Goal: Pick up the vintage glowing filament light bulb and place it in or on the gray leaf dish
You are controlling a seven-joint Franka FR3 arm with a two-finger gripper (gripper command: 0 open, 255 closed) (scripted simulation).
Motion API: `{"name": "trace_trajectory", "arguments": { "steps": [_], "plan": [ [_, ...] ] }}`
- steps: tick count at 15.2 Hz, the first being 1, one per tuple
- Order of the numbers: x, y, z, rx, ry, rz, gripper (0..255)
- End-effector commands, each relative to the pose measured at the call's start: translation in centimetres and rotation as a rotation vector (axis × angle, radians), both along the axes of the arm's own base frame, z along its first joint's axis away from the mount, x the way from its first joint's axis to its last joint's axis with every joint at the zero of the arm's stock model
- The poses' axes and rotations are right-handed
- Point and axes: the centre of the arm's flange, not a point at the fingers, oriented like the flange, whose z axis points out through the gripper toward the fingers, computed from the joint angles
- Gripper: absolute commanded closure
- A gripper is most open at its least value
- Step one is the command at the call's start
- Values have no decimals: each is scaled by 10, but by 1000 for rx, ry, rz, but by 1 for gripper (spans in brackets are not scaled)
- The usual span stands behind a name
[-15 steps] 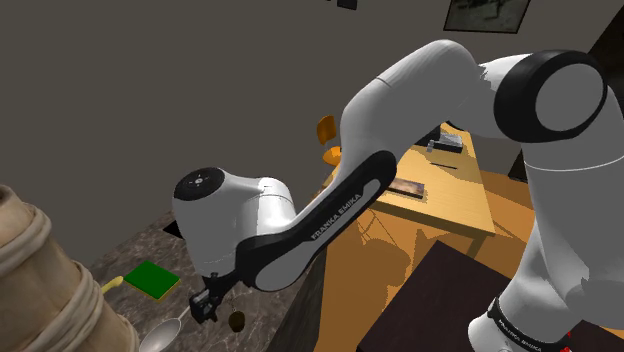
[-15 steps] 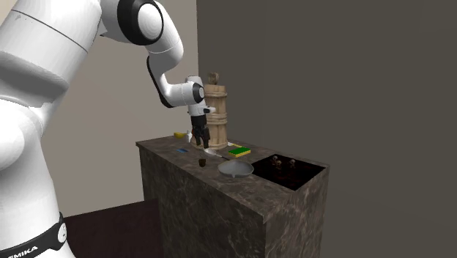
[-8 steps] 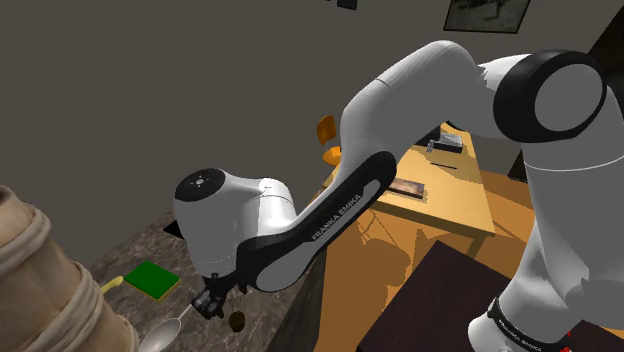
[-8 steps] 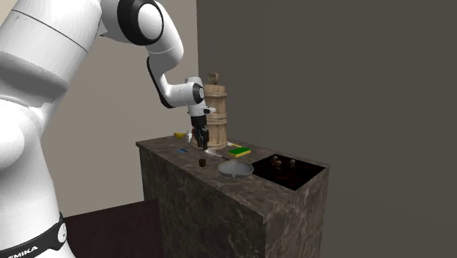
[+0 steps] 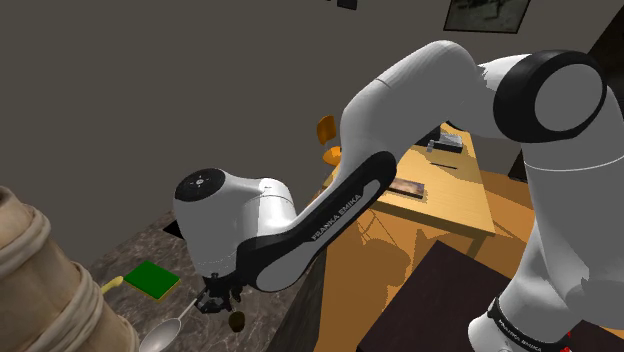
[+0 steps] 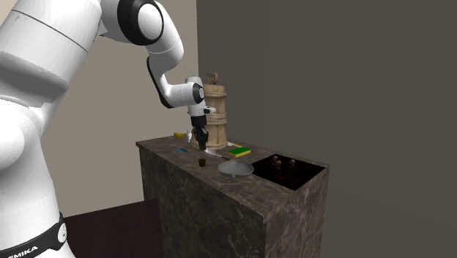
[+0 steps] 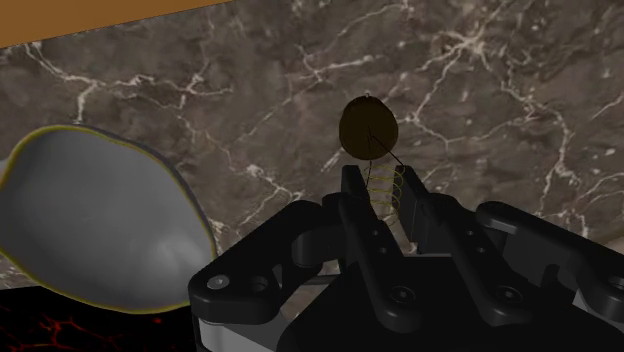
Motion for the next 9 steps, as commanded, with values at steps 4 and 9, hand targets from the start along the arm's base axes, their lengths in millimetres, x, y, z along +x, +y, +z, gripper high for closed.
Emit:
{"name": "trace_trajectory", "arguments": {
  "steps": [4, 9],
  "plan": [
    [0, 0, 16, 0, 0, 0, 255],
    [0, 0, 42, 0, 0, 0, 255]
  ]
}}
